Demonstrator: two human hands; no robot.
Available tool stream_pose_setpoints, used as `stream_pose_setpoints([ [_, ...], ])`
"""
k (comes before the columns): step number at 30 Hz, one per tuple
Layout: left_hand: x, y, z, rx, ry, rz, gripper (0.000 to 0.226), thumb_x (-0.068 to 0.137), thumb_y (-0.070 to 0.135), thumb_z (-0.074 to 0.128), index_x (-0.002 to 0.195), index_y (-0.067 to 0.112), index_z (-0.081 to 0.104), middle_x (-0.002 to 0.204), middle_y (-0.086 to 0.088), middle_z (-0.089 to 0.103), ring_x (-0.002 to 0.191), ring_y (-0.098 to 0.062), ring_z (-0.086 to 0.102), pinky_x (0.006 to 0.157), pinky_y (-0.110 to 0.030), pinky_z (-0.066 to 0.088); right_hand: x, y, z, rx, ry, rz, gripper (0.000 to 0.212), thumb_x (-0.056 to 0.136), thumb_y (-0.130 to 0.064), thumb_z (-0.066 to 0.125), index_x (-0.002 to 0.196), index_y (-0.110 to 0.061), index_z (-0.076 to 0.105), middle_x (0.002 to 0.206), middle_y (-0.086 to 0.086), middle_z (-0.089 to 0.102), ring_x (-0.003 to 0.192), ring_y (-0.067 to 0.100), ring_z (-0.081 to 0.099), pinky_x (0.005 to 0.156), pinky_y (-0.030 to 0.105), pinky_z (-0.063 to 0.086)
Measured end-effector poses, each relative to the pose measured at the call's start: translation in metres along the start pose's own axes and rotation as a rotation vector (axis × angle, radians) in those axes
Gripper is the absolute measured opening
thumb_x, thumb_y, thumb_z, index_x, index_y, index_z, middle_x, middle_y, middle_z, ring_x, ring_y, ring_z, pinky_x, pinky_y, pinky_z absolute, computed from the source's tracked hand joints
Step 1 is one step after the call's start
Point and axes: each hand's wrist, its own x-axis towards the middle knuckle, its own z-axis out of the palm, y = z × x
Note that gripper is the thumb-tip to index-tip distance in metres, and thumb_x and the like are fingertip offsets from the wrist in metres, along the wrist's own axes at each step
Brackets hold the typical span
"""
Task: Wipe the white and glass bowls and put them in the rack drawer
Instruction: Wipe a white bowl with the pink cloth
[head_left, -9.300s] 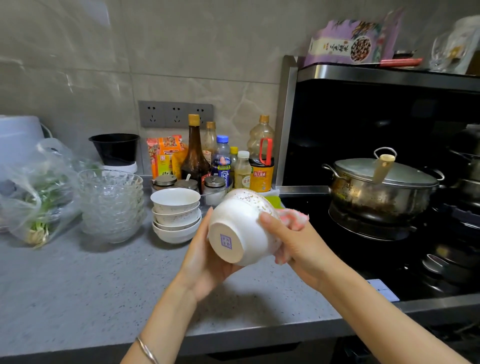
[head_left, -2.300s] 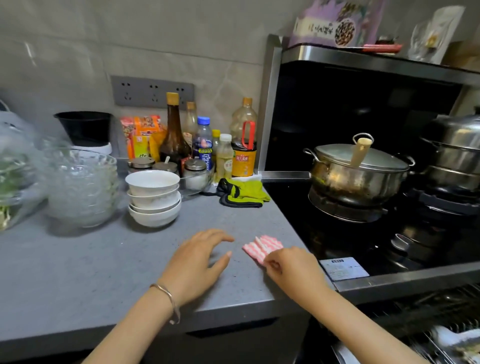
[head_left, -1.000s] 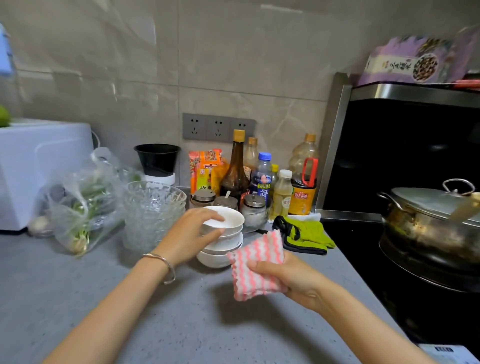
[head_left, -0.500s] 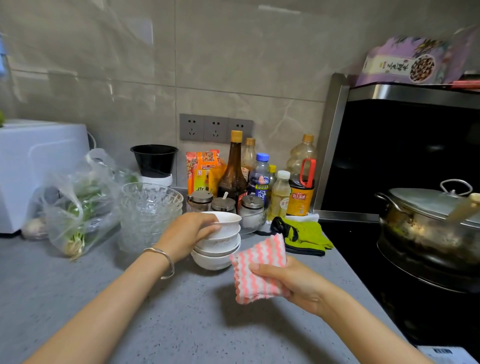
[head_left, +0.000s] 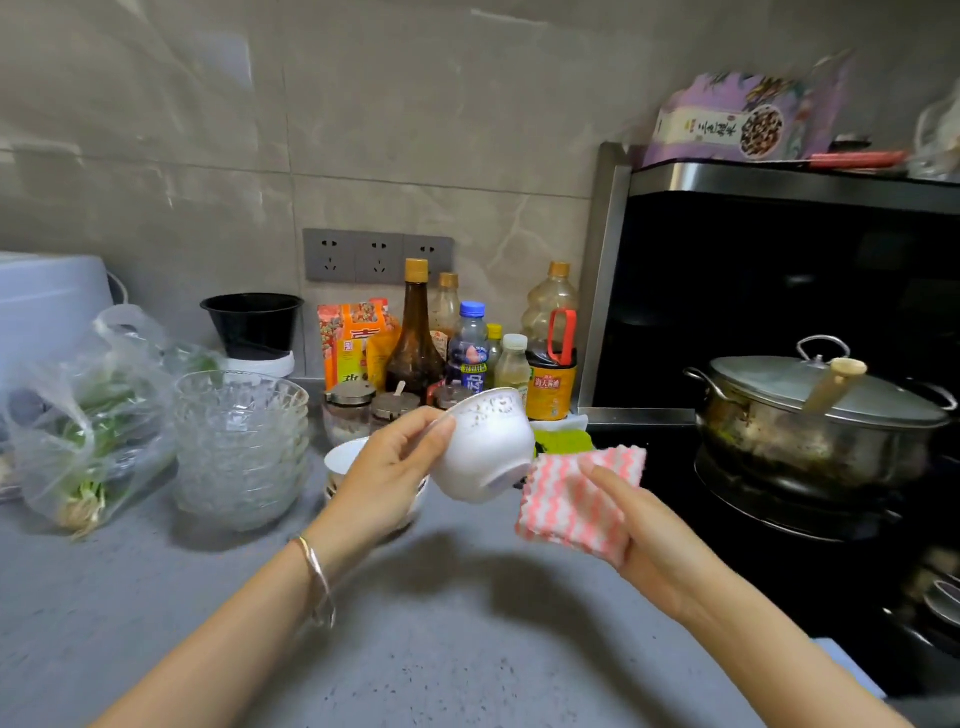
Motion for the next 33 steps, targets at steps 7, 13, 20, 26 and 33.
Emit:
stream_pose_setpoints([
  [7,-0.02,-0.003,0.062,-0.106,-0.034,-0.076,0.025,0.089,0.035,0.047,0.088,0.019,0.067,0.077,0.015,0.065,0.072,0.004,0.053,0.071,-0.013,0.041,-0.021,-0.009,-0.011,-0.243,0.133,-0.376,0.021,0.09,-0.042,0.054,0.088,-0.022,0.06,0.086,-0.008,0.065,0.081,0.0,0.062,0.074,0.013,0.051],
  [13,-0.03,-0.001,0.094,-0.188,0.106,-0.024,0.032,0.095,0.037,0.046,0.087,0.012,0.063,0.08,0.004,0.067,0.072,-0.004,0.057,0.064,-0.022,0.045,-0.032,0.013,-0.001,-0.289,0.013,-0.567,0.052,0.087,-0.06,0.037,0.126,-0.033,0.058,0.129,-0.01,0.06,0.117,-0.001,0.056,0.097,0.015,0.043],
  [20,-0.043,0.01,0.109,-0.199,0.263,-0.053,0.056,0.087,0.051,0.039,0.084,0.001,0.064,0.079,-0.019,0.068,0.069,-0.015,0.058,0.061,-0.032,0.045,-0.027,0.002,0.0,-0.418,-0.057,-0.584,0.033,0.097,-0.035,0.05,0.128,-0.026,0.055,0.125,-0.011,0.059,0.108,-0.01,0.057,0.081,0.005,0.045],
  [26,-0.043,0.011,0.109,-0.127,0.454,-0.119,0.07,0.084,0.06,0.032,0.072,-0.002,0.06,0.068,-0.016,0.067,0.064,-0.02,0.057,0.063,-0.04,0.047,-0.028,0.021,0.008,-0.679,0.022,-0.749,0.051,0.096,-0.056,0.031,0.135,-0.032,0.053,0.142,-0.013,0.048,0.134,0.0,0.039,0.111,0.033,0.035],
  [33,-0.052,0.017,0.108,-0.15,0.504,-0.127,0.061,0.083,0.062,0.032,0.066,0.013,0.064,0.062,-0.005,0.067,0.06,-0.013,0.06,0.059,-0.037,0.049,-0.028,0.025,0.004,-0.57,-0.01,-0.802,0.034,0.103,-0.026,0.033,0.128,-0.033,0.054,0.133,-0.02,0.056,0.13,-0.002,0.044,0.112,0.029,0.034],
])
